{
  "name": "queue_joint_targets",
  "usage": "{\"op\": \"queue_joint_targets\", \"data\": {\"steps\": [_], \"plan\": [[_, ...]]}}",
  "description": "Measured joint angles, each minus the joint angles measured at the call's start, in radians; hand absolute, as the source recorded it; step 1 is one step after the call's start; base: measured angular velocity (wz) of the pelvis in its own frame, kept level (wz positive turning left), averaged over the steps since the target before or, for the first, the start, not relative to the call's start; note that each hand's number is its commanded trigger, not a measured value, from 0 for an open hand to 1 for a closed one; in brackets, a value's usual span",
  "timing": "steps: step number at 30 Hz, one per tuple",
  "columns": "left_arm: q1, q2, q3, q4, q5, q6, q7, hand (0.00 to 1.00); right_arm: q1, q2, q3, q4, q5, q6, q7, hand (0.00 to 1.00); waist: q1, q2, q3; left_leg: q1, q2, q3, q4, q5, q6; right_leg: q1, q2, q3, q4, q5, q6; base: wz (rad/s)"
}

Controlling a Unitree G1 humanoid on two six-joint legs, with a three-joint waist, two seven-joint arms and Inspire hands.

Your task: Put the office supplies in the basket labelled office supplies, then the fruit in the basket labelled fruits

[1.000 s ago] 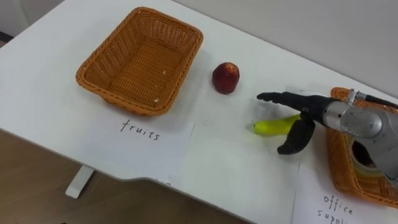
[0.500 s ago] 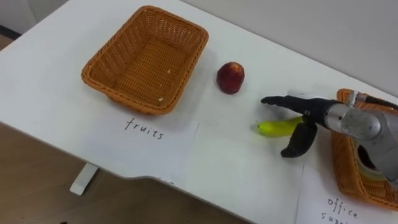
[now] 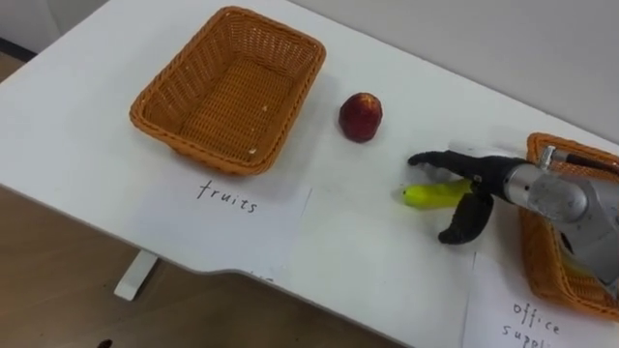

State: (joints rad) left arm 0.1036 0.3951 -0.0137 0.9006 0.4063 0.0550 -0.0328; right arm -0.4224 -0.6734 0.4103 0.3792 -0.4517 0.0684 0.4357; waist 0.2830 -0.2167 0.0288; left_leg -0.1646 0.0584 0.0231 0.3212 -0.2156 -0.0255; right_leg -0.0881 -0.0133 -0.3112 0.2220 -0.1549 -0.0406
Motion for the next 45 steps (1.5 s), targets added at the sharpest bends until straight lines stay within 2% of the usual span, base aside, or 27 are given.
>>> {"op": "queue_joint_targets", "data": {"steps": [3, 9, 25, 32, 33, 38, 42, 45], "plan": [[-0.005, 0.002, -0.009, 0.000, -0.001, 0.000, 0.000, 0.00, -0.007, 0.000, 0.006, 0.006, -0.023, 0.016, -0.004, 1.00, 0.012, 0.000, -0.0005, 0.000, -0.001, -0.003, 0.006, 0.000, 0.000, 0.002, 0.000, -0.003, -0.001, 0.000, 0.000, 0.04], [-0.007, 0.004, -0.042, 0.008, -0.001, 0.004, 0.000, 0.00, -0.005, 0.001, 0.040, 0.026, -0.026, 0.021, -0.041, 1.00, 0.025, 0.001, -0.0023, 0.000, -0.001, -0.006, 0.006, 0.000, 0.000, 0.004, -0.001, -0.007, -0.001, 0.001, 0.001, 0.00], [-0.018, 0.004, -0.043, 0.034, -0.003, 0.008, 0.000, 0.00, -0.002, 0.001, 0.041, 0.031, -0.025, 0.021, -0.008, 1.00, 0.022, -0.003, -0.0061, 0.000, -0.001, -0.006, 0.008, 0.000, 0.000, 0.007, -0.001, -0.007, 0.001, 0.002, 0.000, 0.00], [-0.013, 0.005, -0.048, 0.030, -0.002, 0.004, 0.008, 0.00, 0.003, 0.001, 0.042, 0.030, -0.022, 0.017, -0.007, 1.00, 0.021, -0.011, -0.0114, 0.002, -0.001, -0.004, 0.005, 0.000, 0.000, 0.007, -0.001, -0.005, 0.001, 0.003, 0.000, 0.00], [-0.005, 0.005, -0.048, 0.029, -0.002, 0.001, 0.021, 0.00, 0.006, 0.001, 0.042, 0.021, -0.018, 0.016, -0.008, 1.00, 0.020, -0.015, -0.0148, 0.004, -0.001, -0.001, 0.004, 0.000, 0.000, 0.007, -0.001, -0.003, 0.001, 0.003, 0.000, -0.04], [0.018, 0.008, -0.009, 0.023, -0.001, -0.009, 0.030, 0.00, 0.017, 0.000, 0.034, -0.050, 0.024, 0.004, -0.011, 1.00, -0.013, -0.013, -0.0144, 0.004, 0.000, -0.001, 0.004, 0.000, 0.000, 0.007, -0.002, -0.005, -0.001, 0.003, 0.000, 0.00], [0.034, 0.002, 0.006, 0.023, 0.001, -0.019, 0.032, 0.00, 0.018, 0.001, -0.024, -0.126, 0.036, -0.027, -0.022, 1.00, -0.052, 0.006, -0.0051, 0.031, -0.001, 0.000, -0.004, 0.000, 0.001, 0.035, -0.003, -0.007, -0.004, 0.003, 0.000, 0.00], [0.052, -0.003, 0.015, 0.019, 0.002, -0.018, 0.039, 0.00, 0.028, 0.000, -0.084, -0.178, 0.032, -0.032, -0.039, 1.00, -0.062, 0.015, -0.0086, 0.060, -0.001, 0.008, -0.021, 0.000, 0.001, 0.050, -0.003, -0.001, -0.004, 0.003, 0.001, -0.08]]}}
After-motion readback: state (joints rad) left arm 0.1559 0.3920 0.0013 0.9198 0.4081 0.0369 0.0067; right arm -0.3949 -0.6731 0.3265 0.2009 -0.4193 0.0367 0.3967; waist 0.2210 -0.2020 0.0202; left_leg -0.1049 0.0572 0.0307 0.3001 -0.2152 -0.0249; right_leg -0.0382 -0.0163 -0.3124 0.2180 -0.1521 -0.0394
